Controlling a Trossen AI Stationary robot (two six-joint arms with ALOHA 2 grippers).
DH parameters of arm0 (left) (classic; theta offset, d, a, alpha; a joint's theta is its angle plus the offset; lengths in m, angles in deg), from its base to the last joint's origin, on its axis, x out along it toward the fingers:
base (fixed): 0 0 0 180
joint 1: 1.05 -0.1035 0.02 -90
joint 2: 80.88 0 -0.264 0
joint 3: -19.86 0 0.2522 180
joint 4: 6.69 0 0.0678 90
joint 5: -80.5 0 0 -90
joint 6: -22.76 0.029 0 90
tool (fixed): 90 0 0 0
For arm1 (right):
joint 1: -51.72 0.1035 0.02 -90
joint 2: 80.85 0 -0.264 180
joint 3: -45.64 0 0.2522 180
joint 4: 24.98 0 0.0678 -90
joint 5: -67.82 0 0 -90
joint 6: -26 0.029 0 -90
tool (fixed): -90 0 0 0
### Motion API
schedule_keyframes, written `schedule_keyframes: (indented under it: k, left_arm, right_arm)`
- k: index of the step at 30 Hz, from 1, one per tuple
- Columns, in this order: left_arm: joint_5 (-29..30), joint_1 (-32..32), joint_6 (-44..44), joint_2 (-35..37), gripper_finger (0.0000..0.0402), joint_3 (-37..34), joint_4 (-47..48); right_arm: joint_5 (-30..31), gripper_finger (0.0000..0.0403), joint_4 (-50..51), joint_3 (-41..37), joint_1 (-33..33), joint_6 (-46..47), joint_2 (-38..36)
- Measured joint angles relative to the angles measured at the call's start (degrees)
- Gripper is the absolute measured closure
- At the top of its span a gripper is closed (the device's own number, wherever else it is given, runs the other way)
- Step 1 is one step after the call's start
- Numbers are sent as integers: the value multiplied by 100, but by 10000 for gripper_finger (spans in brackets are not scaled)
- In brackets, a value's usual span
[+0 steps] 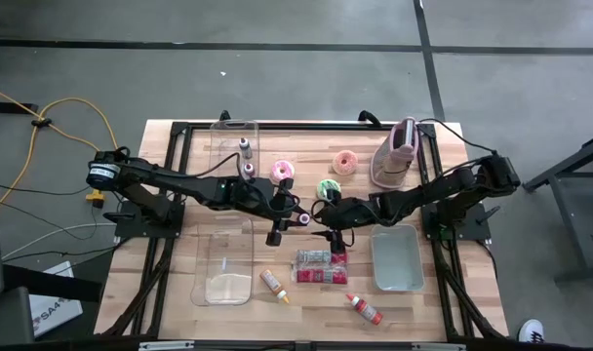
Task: Pick & Place Food Item
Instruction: Put the pink food coloring bottle into the top transparent bin
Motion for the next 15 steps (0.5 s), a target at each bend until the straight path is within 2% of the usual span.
schedule_keyframes:
  k: [15]
  left_arm:
    - [-7, 1, -235, 128, 288, 1, 365]
  right_arm:
    - [9, 195, -16, 0, 0, 6, 0]
